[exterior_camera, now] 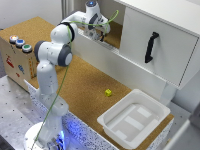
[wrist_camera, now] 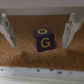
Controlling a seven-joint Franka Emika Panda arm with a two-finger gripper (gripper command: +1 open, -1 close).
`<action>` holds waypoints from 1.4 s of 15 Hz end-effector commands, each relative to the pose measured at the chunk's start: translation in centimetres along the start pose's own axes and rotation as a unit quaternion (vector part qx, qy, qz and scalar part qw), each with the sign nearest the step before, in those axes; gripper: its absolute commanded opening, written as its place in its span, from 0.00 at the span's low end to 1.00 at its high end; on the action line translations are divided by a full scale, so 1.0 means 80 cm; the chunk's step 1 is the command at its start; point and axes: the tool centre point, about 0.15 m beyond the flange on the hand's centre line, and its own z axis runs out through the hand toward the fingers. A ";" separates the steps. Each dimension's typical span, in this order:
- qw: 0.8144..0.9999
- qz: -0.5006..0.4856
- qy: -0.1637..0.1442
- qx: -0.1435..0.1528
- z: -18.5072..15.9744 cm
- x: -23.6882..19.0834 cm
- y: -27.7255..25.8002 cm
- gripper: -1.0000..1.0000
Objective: Place the purple block on top of the drawer
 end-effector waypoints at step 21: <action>0.999 -0.029 -0.009 0.008 -0.067 -0.066 -0.023 0.00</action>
